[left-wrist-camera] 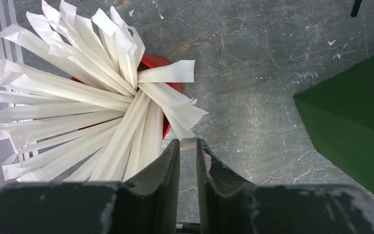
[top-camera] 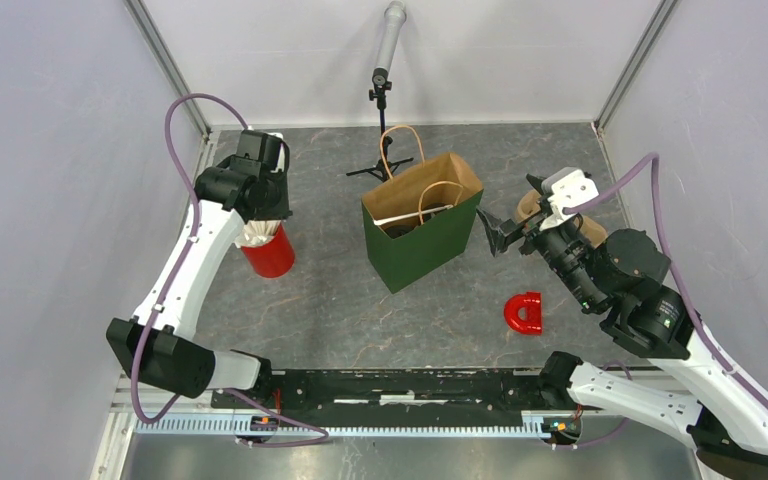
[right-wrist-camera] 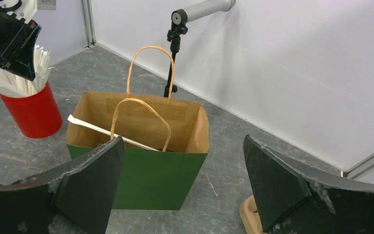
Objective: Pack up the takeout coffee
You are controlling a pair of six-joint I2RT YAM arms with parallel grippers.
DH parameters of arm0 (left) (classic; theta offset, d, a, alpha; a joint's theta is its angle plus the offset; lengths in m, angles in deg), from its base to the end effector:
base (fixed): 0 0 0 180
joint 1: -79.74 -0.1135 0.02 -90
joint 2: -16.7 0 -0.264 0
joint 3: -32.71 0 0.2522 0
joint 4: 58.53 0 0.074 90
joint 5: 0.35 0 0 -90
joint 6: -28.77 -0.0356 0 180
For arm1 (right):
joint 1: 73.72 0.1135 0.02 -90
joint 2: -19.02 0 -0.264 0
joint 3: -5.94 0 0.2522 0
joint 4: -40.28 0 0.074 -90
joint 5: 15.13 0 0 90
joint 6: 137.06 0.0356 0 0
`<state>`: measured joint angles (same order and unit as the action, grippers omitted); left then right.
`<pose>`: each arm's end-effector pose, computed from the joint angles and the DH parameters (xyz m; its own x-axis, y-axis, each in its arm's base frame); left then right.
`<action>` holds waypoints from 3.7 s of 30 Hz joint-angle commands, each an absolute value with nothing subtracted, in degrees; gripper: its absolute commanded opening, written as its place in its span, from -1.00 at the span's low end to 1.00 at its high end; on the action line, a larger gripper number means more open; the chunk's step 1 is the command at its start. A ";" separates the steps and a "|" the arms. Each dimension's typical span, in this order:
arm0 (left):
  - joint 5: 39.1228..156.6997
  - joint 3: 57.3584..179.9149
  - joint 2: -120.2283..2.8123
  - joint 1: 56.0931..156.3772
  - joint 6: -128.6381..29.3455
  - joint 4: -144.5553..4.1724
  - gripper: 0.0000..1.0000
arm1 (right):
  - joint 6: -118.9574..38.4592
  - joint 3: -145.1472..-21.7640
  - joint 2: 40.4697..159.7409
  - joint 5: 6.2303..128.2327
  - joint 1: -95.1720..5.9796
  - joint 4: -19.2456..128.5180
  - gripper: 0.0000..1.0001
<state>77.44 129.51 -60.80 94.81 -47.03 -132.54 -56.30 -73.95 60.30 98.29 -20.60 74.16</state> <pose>0.2566 -0.0613 0.3658 -0.7975 -0.0336 -0.6024 -0.0614 0.9978 0.0256 0.0863 0.0915 0.4538 0.1285 -0.0742 -0.9889 -0.4819 0.8669 -0.1277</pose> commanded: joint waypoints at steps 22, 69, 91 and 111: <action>74.40 141.49 -57.20 94.50 -48.31 -142.58 -0.95 | -56.90 -72.81 60.24 98.76 -20.46 72.16 0.96; 123.34 159.89 -54.43 94.48 -18.26 -101.23 -0.95 | -57.78 -76.18 68.70 87.21 -20.46 57.23 0.96; 94.03 134.84 -53.00 107.18 -25.14 -139.91 0.04 | -54.61 -67.59 60.10 93.34 -20.46 61.40 0.96; 87.74 89.50 -51.19 117.60 -13.15 -107.95 -0.19 | -57.79 -69.99 59.88 94.50 -20.46 69.21 0.96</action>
